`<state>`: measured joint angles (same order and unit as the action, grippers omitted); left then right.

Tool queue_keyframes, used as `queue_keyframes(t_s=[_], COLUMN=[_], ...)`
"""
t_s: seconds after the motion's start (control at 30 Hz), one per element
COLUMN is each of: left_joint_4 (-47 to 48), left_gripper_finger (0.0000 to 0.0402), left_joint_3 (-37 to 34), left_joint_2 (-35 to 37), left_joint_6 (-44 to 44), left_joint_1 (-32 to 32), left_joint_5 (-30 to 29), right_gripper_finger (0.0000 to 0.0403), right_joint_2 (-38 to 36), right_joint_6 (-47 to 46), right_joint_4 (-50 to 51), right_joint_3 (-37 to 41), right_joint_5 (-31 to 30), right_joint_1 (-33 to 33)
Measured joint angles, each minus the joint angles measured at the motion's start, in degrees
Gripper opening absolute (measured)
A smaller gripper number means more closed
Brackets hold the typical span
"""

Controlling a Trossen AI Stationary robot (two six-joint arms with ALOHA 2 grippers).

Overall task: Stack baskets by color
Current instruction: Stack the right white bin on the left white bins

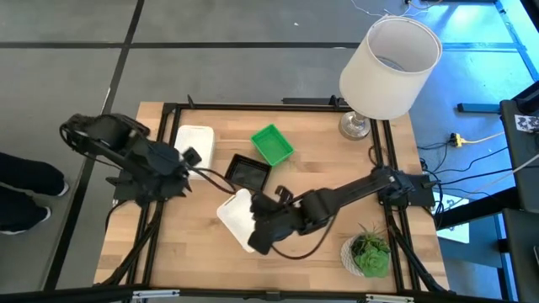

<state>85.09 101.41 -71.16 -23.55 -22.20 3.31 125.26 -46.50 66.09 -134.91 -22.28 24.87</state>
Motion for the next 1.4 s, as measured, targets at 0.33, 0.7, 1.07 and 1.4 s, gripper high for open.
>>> queue_keyframes(t_s=[0.33, 0.7, 1.07, 1.4], left_joint_4=[-19.69, -41.95, -63.35, -66.48], left_gripper_finger=[0.0076, 0.0076, 0.0076, 0.0076], left_joint_3=[-18.92, -39.15, -55.9, -61.56], left_joint_2=[-0.06, -0.08, -0.08, -0.08], left_joint_6=[0.98, 2.85, 8.49, 9.68], left_joint_1=[-0.8, -0.76, -1.12, -2.65], left_joint_5=[2.02, 1.95, 2.37, 1.16], right_gripper_finger=[0.0074, 0.0074, 0.0074, 0.0074], right_joint_2=[-9.32, -13.97, -14.39, -14.39], right_joint_6=[12.81, 19.35, 19.8, 19.82], right_joint_4=[0.24, 0.69, 2.26, 2.28], right_joint_3=[-0.02, 0.0, 0.0, 0.0], right_joint_5=[-4.26, -4.25, -3.59, -3.61], right_joint_1=[1.35, 1.59, 1.57, 1.57])
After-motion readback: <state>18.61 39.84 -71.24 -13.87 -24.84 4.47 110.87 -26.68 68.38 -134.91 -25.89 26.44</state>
